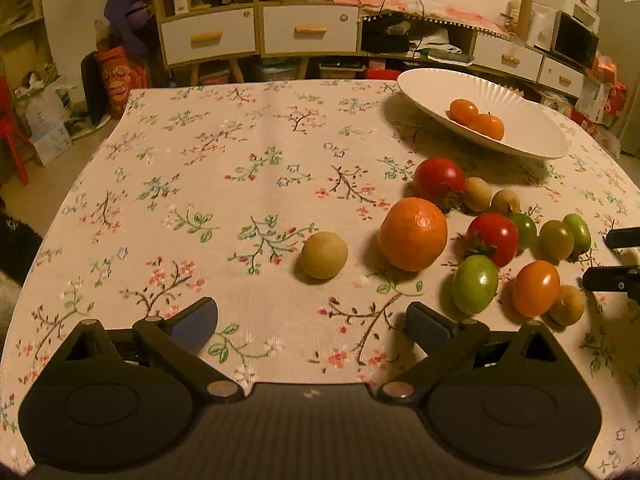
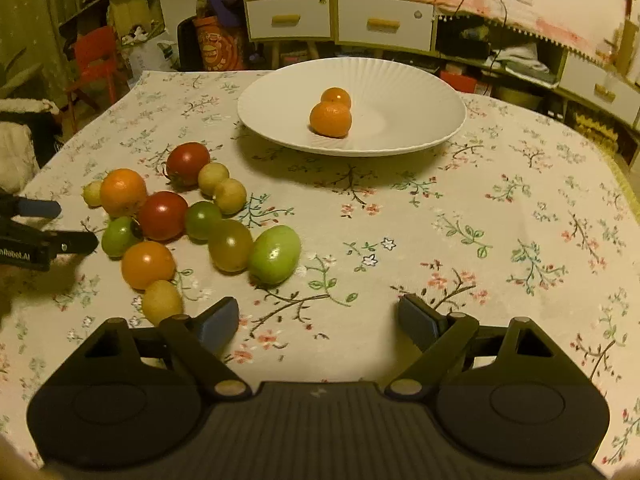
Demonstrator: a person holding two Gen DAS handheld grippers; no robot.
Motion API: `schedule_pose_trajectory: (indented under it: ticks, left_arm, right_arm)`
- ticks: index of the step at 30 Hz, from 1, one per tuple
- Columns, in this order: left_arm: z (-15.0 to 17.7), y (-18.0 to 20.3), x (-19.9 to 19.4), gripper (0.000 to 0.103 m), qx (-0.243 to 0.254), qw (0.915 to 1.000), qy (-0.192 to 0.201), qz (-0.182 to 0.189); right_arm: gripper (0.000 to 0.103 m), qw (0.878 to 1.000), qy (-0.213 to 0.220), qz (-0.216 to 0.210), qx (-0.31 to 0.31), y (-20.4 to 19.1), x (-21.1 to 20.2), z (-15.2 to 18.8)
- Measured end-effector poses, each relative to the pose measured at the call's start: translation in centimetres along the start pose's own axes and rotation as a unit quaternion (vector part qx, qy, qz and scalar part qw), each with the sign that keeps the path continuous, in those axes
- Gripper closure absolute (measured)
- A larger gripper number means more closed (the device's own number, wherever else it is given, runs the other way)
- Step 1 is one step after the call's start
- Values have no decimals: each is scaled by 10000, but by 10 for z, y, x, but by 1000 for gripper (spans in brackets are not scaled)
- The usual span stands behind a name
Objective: Organize fruits
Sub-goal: 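Grasp a tan round fruit with the left tool while the right tool grasps a green tomato, then carry the tan fruit with the left tool while the right tool carries the green tomato to the plate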
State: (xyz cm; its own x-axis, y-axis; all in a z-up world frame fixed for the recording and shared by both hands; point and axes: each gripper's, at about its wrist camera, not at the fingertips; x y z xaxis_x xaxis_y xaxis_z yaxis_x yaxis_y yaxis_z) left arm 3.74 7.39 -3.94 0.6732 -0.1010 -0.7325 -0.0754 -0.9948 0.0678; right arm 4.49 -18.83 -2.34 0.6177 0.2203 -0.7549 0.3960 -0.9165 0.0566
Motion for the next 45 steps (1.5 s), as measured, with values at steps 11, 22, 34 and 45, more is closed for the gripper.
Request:
schedule_pose_trajectory:
  ticks: [11, 22, 34, 45]
  left_arm:
    - [-10, -1, 2, 36, -56, 9992, 372, 115]
    - [-12, 1, 6, 58, -101, 9986, 462, 251]
    - [-16, 3, 5, 70, -204, 9989, 332, 251]
    - [-18, 9, 1, 70, -331, 9984, 207, 405]
  right_arm:
    - [29, 9994, 229, -67, -253, -6, 4, -4]
    - [54, 9977, 417, -349, -399, -9, 6, -11]
    - [75, 9969, 492, -518, -330, -7, 8, -14]
    - [75, 9967, 461, -587, -315, -9, 4, -17]
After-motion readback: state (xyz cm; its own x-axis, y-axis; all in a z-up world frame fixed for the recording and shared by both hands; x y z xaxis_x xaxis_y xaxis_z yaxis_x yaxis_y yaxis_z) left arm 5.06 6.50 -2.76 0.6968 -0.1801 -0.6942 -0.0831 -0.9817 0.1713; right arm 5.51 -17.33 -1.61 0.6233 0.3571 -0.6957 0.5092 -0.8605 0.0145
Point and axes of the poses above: each gripper's, at about its wrist camera, not at the fingertips, and x roughly the way its jaws point, y to its right, z to its underside, and after that the axes turned 7 degrees about -x, right-handed
